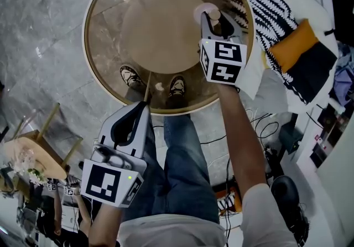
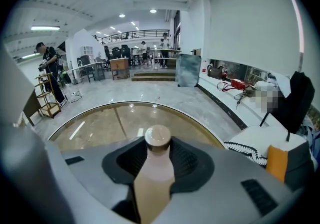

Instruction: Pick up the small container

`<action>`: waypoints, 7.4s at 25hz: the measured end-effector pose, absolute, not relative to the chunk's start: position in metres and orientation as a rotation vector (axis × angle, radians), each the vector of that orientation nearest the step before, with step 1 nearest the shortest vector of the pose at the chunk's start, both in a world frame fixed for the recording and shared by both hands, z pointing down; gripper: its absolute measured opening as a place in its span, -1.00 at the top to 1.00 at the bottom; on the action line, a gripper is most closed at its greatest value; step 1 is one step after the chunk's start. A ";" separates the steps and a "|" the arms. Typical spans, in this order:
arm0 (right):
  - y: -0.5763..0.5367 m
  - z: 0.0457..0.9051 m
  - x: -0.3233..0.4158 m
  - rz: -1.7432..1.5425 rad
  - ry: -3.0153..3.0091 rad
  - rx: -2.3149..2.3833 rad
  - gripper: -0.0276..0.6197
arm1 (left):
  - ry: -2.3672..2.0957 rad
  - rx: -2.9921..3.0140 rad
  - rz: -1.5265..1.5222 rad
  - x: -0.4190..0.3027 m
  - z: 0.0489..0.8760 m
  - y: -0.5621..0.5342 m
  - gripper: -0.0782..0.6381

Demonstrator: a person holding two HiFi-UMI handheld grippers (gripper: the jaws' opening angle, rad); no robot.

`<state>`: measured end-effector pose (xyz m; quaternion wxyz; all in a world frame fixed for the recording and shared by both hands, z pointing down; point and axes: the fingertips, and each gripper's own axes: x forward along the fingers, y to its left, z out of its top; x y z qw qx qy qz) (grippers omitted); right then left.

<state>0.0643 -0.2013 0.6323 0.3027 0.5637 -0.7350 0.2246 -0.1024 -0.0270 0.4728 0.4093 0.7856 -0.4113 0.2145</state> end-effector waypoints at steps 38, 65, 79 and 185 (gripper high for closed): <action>-0.143 0.597 0.043 0.581 -2.077 1.342 0.46 | -1.058 2.012 0.512 -0.099 0.451 -0.015 0.73; -0.111 0.547 0.026 0.561 -2.149 1.216 0.46 | -1.096 2.049 0.483 -0.095 0.410 -0.028 0.73; -0.098 0.503 0.027 0.530 -2.179 1.160 0.46 | -1.114 2.061 0.459 -0.090 0.378 -0.029 0.73; 0.055 0.135 0.039 0.326 -2.520 0.999 0.46 | -1.375 2.311 0.164 -0.077 0.132 0.064 0.73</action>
